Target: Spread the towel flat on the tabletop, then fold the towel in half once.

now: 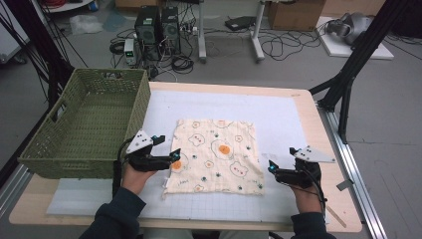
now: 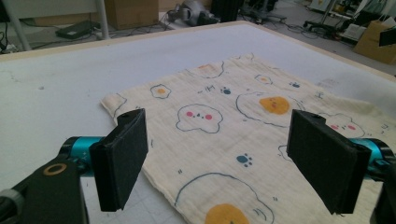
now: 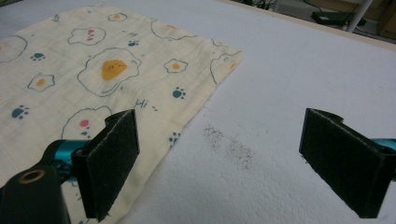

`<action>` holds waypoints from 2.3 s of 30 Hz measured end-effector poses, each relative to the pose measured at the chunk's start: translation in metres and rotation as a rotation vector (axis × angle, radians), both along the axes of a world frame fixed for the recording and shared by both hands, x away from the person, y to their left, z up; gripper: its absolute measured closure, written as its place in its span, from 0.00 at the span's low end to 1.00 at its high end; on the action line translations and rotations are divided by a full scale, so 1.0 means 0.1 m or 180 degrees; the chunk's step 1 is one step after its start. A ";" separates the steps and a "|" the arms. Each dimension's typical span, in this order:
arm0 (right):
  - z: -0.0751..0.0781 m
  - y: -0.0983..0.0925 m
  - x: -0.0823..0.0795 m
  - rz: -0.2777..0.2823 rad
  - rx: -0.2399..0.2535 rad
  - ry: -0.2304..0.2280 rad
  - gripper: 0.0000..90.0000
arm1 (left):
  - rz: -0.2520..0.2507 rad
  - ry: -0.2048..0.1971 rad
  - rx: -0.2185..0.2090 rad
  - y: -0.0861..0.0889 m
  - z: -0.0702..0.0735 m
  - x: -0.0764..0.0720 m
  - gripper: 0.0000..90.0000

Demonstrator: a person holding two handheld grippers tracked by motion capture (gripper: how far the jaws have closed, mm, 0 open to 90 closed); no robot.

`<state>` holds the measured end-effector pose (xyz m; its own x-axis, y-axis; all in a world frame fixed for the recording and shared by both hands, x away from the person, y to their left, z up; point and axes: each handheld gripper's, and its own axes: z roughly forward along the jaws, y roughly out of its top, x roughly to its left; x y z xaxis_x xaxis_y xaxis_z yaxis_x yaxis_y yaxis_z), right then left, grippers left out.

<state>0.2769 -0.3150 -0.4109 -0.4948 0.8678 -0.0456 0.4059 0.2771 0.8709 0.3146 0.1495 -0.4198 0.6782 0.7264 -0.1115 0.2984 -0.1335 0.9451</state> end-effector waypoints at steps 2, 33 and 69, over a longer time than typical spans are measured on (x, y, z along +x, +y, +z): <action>0.00 0.00 0.00 0.0002 -0.0010 0.0005 0.13 | 0.0006 -0.0002 0.0013 0.01 0.00 0.00 0.26; -0.02 0.01 0.02 0.0063 0.0039 0.0061 0.13 | 0.0233 0.0091 -0.0118 0.02 0.07 0.15 0.20; 0.01 0.15 0.30 0.0142 0.0129 0.0314 0.14 | 0.0746 0.0702 0.0803 -0.37 -0.30 1.43 0.56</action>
<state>0.3073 -0.3003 -0.4099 -0.5332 0.8451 0.0400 0.4782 0.2621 0.8382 0.4573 0.1121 -0.4495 0.4708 0.8816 -0.0343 0.5402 -0.2573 0.8012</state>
